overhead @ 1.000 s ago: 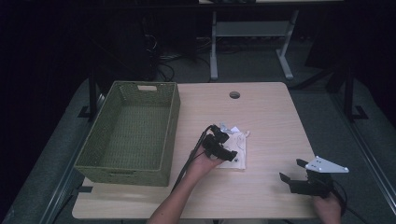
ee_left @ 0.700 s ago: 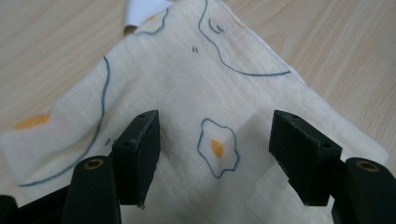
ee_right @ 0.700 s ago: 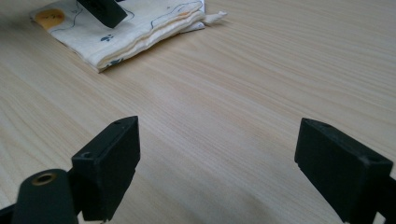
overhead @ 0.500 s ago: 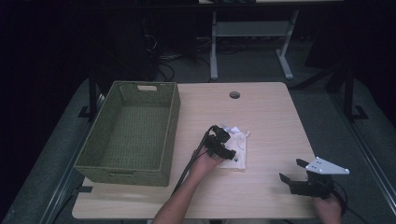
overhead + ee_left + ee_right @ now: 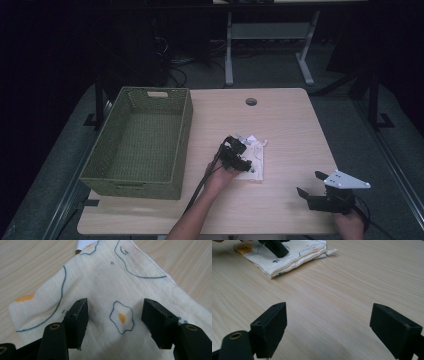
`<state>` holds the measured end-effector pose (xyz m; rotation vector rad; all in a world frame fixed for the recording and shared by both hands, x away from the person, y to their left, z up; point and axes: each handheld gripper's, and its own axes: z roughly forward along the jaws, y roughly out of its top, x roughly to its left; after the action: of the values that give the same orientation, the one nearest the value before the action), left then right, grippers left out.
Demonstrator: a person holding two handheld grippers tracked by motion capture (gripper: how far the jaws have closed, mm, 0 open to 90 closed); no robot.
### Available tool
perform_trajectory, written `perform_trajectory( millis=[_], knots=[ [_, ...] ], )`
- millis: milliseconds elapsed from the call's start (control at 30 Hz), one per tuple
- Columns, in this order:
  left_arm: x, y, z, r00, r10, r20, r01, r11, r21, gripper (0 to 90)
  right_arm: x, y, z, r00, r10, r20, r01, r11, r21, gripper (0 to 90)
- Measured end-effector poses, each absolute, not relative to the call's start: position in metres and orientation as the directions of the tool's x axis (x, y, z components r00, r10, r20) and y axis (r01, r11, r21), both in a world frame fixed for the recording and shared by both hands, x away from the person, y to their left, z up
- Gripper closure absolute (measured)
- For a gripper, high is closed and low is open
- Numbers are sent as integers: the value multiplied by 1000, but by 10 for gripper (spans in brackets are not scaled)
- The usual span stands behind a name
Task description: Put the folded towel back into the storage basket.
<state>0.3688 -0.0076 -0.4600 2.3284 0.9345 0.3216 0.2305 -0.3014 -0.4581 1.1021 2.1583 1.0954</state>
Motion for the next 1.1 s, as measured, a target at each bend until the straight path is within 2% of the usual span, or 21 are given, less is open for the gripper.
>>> perform_trajectory(
  millis=[67,200,300,333,567,900,933,1033,1100],
  knots=[
    [367,-7,-460,722,692,-1,544,-567,619,404,230,-301,-458,-559,827,-57,440,355,825,136],
    [366,-5,-460,718,696,-4,545,-559,624,487,229,-300,-456,-527,848,-64,439,336,833,136],
    [368,-3,-458,701,713,-12,565,-546,619,590,227,-300,-456,-529,846,-67,432,336,837,136],
    [368,-1,-458,698,716,-11,567,-542,620,653,227,-301,-456,-530,845,-69,428,337,839,136],
    [370,3,-456,721,693,-2,551,-572,608,794,228,-303,-457,-520,852,-61,433,325,841,136],
    [375,17,-446,693,714,-99,628,-530,570,820,227,-299,-455,-535,843,-59,433,334,837,136],
    [374,23,-439,686,711,-154,642,-492,589,821,225,-298,-452,-538,840,-67,421,337,842,136],
    [373,27,-433,684,706,-183,642,-464,611,821,225,-296,-452,-543,837,-72,422,346,838,136],
    [372,33,-426,690,684,-237,649,-440,621,820,225,-295,-453,-545,835,-76,420,350,837,136]
  ],
)
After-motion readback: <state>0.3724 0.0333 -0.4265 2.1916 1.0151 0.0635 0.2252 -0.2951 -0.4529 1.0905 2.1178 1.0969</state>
